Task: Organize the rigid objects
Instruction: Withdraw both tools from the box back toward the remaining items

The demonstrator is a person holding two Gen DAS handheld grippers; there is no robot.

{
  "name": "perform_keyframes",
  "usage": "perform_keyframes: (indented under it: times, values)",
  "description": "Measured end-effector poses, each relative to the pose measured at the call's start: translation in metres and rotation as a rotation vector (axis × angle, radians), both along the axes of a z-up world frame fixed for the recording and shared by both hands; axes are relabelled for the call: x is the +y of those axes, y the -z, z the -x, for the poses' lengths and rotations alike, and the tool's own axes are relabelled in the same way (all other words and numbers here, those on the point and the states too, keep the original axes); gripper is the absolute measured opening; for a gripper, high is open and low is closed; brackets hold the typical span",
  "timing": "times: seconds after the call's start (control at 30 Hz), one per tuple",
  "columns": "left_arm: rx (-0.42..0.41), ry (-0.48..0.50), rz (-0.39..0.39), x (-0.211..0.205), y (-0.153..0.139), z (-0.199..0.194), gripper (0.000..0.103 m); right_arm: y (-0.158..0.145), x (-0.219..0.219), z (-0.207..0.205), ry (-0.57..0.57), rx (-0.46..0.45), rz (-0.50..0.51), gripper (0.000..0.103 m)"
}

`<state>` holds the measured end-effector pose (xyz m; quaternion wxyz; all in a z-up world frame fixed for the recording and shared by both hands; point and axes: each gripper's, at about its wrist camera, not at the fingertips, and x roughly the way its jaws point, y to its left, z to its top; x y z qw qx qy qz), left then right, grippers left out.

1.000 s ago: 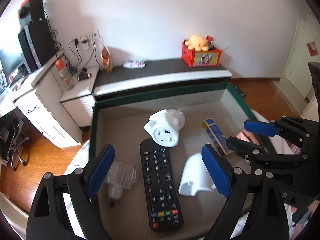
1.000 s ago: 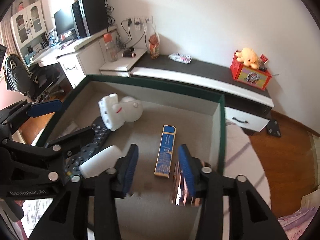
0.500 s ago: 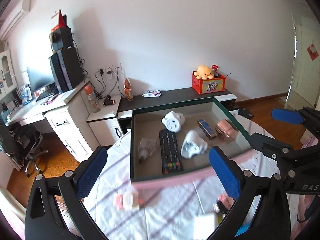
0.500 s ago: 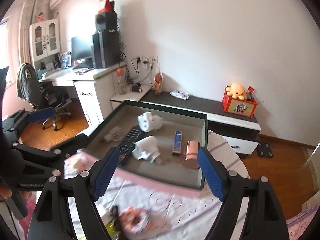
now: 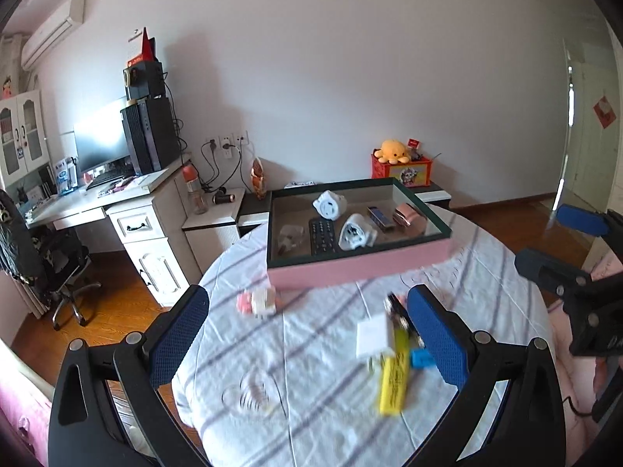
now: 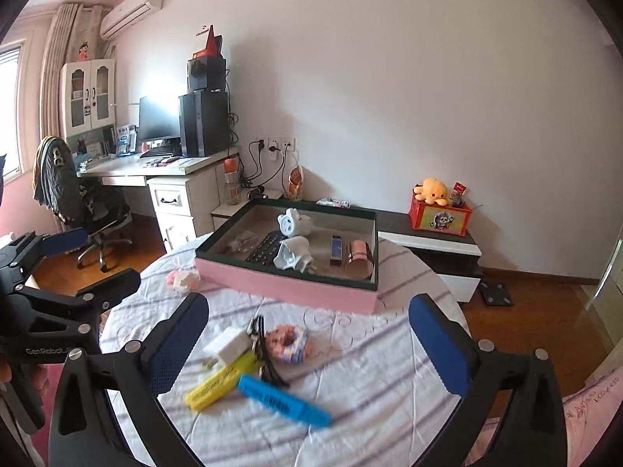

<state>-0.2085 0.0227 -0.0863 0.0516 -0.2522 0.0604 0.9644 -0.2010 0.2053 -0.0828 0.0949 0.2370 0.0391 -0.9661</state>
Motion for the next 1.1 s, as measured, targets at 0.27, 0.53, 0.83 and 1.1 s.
perform_keyframes:
  times: [0.27, 0.53, 0.83, 1.1]
  values:
    - [-0.019, 0.017, -0.035, -0.013, 0.011, -0.035, 0.103, 0.009, 0.013, -0.029, 0.041, -0.006, 0.021, 0.103]
    - [-0.068, 0.007, -0.044, -0.027, 0.028, -0.037, 0.103, 0.026, 0.035, -0.032, 0.103, -0.056, 0.033, 0.103]
    - [-0.114, 0.019, -0.06, -0.027, 0.042, -0.027, 0.103, 0.056, 0.039, -0.015, 0.106, -0.137, -0.01, 0.103]
    - [-0.176, 0.036, -0.039, -0.019, 0.061, -0.011, 0.103, 0.102, 0.013, 0.022, -0.019, -0.254, -0.119, 0.103]
